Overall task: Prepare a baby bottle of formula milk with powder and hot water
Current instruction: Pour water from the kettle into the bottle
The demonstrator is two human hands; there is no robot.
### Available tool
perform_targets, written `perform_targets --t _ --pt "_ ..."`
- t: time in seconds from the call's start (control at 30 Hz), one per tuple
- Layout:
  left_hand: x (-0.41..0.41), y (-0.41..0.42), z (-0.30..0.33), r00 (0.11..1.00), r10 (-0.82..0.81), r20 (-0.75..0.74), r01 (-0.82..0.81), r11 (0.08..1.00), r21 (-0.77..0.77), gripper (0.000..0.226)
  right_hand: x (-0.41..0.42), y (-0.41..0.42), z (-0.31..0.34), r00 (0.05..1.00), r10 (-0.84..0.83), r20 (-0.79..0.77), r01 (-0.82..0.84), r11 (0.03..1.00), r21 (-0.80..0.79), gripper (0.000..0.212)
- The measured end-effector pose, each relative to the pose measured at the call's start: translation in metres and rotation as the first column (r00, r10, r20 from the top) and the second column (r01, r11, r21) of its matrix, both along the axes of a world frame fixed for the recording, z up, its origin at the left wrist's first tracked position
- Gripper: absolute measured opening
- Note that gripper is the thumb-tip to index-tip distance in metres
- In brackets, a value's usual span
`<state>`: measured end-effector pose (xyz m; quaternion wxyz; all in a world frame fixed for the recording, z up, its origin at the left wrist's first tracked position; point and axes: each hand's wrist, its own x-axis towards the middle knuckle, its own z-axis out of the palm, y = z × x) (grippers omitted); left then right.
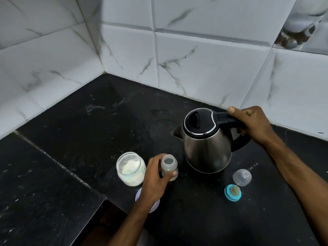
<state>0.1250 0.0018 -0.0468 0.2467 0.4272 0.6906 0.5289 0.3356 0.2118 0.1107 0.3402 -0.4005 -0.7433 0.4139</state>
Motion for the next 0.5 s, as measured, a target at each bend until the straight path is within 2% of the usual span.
perform_targets --t 0.5 --pt "-0.004 0.0 -0.003 0.996 -0.036 -0.078 0.037 0.999 0.016 0.053 -0.003 -0.008 0.02 0.983 0.119 0.143 -0.131 0.989 0.075 0.086"
